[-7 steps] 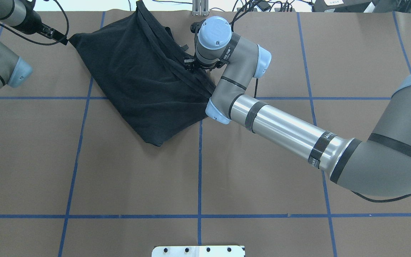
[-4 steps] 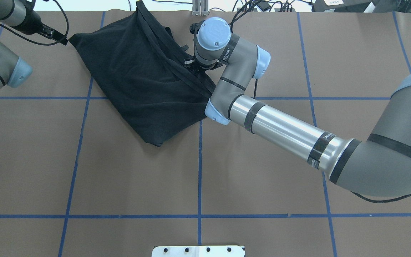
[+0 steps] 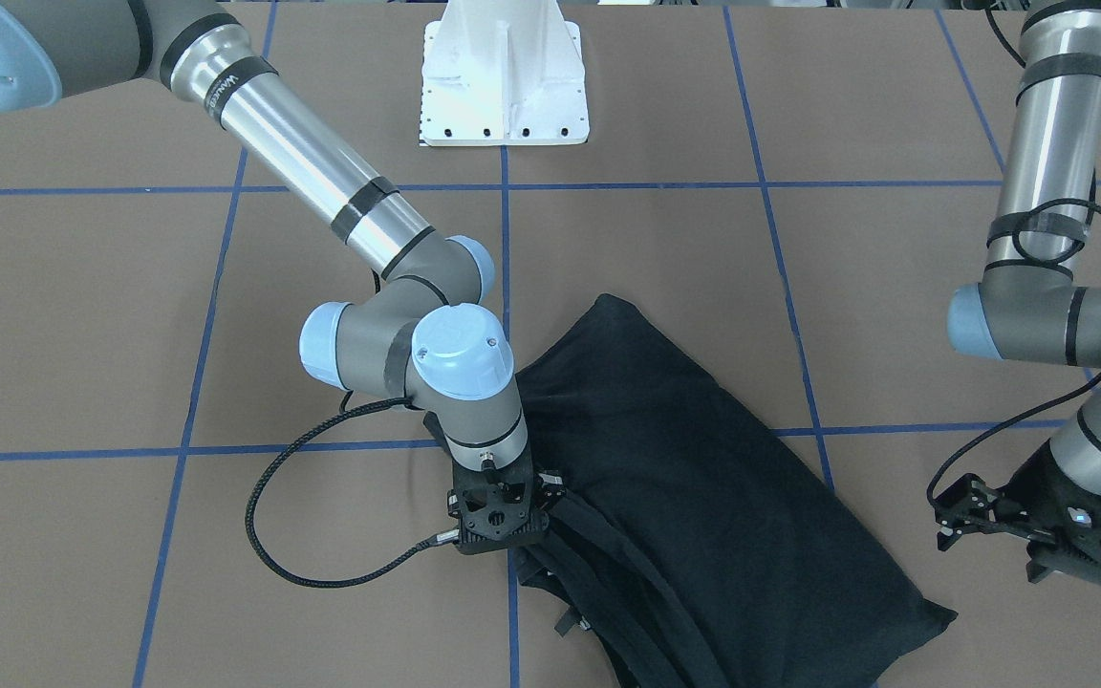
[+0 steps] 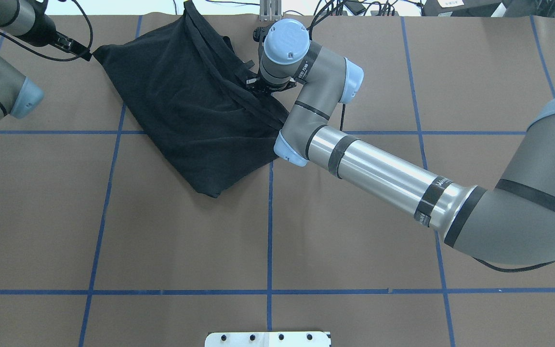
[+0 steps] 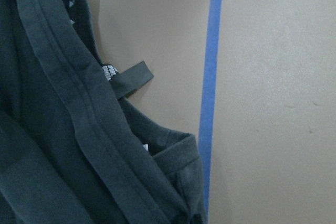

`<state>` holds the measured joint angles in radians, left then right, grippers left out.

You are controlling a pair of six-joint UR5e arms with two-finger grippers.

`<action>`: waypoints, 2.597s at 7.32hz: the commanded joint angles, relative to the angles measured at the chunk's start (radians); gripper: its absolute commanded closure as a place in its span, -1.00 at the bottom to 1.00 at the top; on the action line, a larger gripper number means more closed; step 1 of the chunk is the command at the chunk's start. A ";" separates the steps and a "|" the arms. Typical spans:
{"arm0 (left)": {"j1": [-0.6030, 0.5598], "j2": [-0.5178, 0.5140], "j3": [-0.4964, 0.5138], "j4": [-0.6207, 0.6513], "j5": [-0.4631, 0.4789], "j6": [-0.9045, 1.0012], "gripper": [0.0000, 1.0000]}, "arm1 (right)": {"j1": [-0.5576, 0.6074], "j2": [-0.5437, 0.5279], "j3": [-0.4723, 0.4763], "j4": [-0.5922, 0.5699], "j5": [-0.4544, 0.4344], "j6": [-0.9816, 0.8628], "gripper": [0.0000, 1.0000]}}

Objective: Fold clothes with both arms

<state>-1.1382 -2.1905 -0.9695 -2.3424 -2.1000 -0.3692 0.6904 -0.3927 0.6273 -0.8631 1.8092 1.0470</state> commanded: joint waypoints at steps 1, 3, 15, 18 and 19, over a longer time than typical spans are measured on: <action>0.000 0.000 0.000 0.000 0.000 -0.011 -1.00 | -0.018 -0.030 0.087 -0.013 0.002 0.068 1.00; 0.000 0.000 0.000 -0.003 0.000 -0.014 -1.00 | -0.058 -0.125 0.275 -0.087 -0.005 0.129 1.00; 0.005 0.020 -0.006 -0.008 0.000 -0.022 -1.00 | -0.217 -0.598 1.054 -0.451 -0.094 0.159 -0.30; 0.005 0.020 -0.017 -0.008 0.000 -0.034 -1.00 | -0.167 -0.582 1.066 -0.496 -0.030 0.146 -0.99; 0.003 0.021 -0.021 -0.008 0.000 -0.037 -1.00 | -0.181 -0.505 1.050 -0.589 -0.040 0.143 -0.99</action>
<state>-1.1341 -2.1704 -0.9859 -2.3501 -2.1000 -0.4011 0.5136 -0.9605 1.6886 -1.3686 1.7652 1.1929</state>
